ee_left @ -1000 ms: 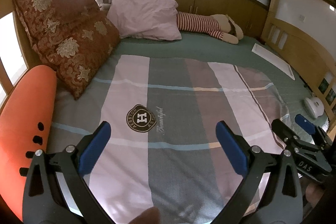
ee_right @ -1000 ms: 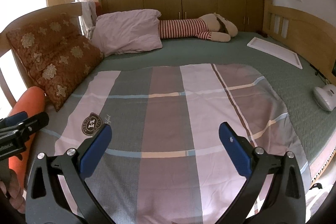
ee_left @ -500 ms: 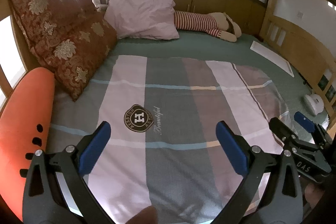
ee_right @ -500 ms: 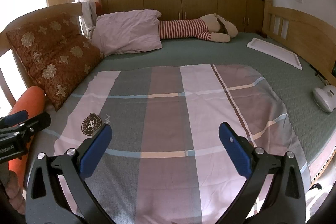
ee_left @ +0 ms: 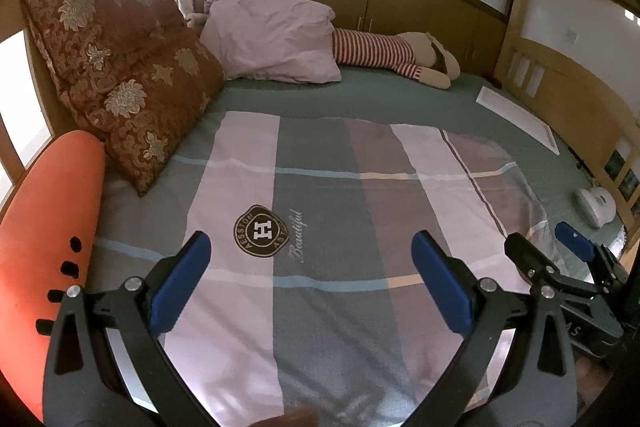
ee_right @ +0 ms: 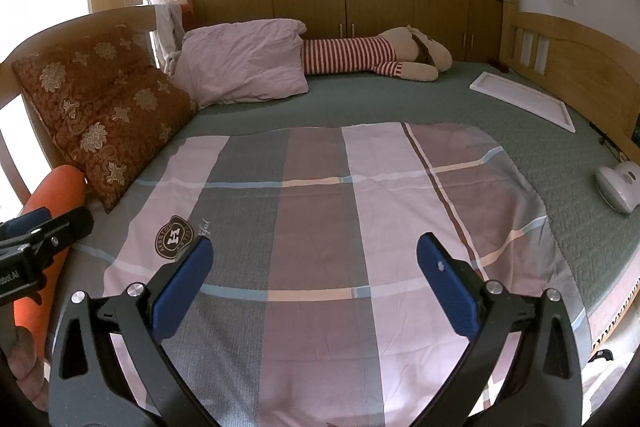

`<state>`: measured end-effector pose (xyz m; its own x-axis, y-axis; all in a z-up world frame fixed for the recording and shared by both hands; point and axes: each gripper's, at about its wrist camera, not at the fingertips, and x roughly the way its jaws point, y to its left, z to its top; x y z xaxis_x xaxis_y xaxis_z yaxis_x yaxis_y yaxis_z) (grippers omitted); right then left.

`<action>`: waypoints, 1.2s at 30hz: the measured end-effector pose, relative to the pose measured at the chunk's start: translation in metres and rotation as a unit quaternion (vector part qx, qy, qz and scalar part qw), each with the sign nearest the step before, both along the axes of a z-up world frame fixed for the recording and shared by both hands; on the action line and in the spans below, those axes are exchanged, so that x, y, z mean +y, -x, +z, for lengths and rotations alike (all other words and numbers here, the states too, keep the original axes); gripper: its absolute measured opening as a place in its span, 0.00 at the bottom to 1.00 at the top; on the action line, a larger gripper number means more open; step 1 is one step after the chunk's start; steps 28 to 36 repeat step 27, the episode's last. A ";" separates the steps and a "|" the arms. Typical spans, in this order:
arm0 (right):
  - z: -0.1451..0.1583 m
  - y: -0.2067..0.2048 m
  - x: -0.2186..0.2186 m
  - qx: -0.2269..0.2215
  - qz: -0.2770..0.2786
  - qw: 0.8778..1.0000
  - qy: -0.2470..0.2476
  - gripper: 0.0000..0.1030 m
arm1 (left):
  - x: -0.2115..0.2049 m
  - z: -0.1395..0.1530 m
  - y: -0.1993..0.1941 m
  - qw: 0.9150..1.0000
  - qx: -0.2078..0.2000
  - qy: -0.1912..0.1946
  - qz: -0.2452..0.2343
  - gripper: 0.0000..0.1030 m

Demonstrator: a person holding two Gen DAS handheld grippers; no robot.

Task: Collect trash

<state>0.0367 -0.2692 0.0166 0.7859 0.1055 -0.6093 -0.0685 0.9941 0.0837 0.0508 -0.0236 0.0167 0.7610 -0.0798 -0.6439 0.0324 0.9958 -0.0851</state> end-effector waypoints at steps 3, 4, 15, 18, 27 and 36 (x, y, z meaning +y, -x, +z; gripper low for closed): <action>0.000 0.000 -0.001 0.001 0.000 1.000 0.000 0.97 | -0.001 -0.001 0.000 1.000 -0.001 -0.011 0.008 0.97; 0.000 0.000 0.000 0.000 0.000 1.000 0.000 0.97 | -0.001 -0.001 0.000 1.000 0.002 -0.017 0.010 0.97; -0.001 0.000 -0.002 0.002 0.000 1.000 0.000 0.97 | 0.001 -0.003 0.006 1.000 0.002 -0.007 0.000 0.97; -0.002 0.000 -0.004 0.003 0.001 1.000 0.001 0.97 | 0.000 -0.003 0.005 1.000 0.002 -0.019 0.003 0.97; -0.003 0.000 -0.004 0.004 0.000 1.000 0.001 0.97 | -0.004 -0.013 -0.003 0.999 0.036 -0.028 -0.006 0.97; -0.003 0.000 -0.004 0.004 0.000 1.000 0.001 0.97 | -0.004 -0.013 -0.003 0.999 0.036 -0.028 -0.006 0.97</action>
